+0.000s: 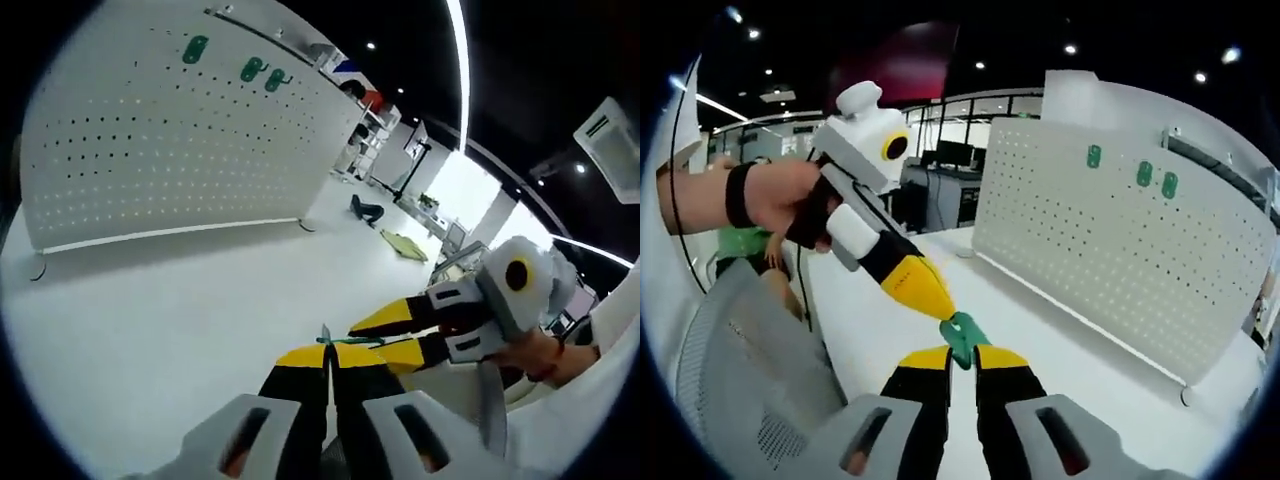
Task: Insert the hook assembly into the mounting plate slot until the hook locks in place.
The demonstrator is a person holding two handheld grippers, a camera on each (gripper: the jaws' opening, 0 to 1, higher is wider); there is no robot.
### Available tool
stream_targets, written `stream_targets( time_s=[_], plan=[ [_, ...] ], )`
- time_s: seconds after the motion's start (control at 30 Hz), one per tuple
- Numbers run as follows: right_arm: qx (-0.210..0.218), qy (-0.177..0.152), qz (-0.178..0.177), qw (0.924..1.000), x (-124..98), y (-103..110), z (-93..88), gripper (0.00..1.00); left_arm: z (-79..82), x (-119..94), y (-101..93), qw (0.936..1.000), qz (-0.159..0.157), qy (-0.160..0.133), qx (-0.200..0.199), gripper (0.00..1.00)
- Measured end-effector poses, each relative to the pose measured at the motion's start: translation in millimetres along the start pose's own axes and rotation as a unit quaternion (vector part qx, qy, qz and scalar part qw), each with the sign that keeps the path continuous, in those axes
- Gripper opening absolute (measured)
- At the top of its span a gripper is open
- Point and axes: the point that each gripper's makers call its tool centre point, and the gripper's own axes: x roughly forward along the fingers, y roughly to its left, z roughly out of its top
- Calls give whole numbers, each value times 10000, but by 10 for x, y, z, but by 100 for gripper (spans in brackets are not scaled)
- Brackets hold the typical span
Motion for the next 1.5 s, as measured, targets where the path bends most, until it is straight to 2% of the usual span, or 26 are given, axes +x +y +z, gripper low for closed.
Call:
stream_targets(
  time_s=[0.2,0.4,0.53,0.7,0.77,0.8,0.87,0.93,1.03,1.13,1.17,1.2,1.27,1.4,1.5],
  plan=[
    [-264,120,-8,9996,11,14,-15,5,-13,-1,-10,9999,-101,60,-16,1],
    [-852,401,-59,9955,27,47,-62,6,-51,-10,6,9998,-174,102,-77,1],
    [-852,418,10,9955,29,78,-80,5,-92,-14,-2,9995,-240,162,-96,1],
    [-1196,608,50,9909,42,142,-137,2,-137,-23,-3,9992,-297,222,-148,1],
    [-1352,652,-33,9887,46,145,-136,1,-147,-31,1,9993,-304,216,-80,1],
    [-1327,666,-45,9889,59,160,-134,1,-164,-44,16,9990,-290,254,212,1],
    [-1235,757,-48,9894,80,178,-143,1,-179,-51,23,9992,-277,277,109,1],
    [-1459,782,-77,9862,104,198,-126,1,-179,-86,54,9993,-278,252,89,1],
    [-1472,791,-82,9859,128,215,-101,1,-176,-119,72,9993,-268,243,100,1],
    [-1429,828,-137,9862,163,221,-71,1,-162,-143,91,9994,-239,216,127,2],
    [-1406,821,-153,9865,169,219,-58,1,-124,-151,108,9983,-255,111,508,2],
    [-1407,824,-175,9865,174,215,-48,1,-114,-153,106,9973,-278,54,674,2],
    [-1407,856,-203,9861,191,196,-43,1,-124,-155,109,9975,-263,68,654,2],
    [-1410,835,-259,9861,198,155,-6,1,-50,-154,116,9960,-274,-137,844,3],
    [-1422,774,-327,9863,205,99,37,1,14,-164,100,9963,-399,-339,686,10]
  ],
)
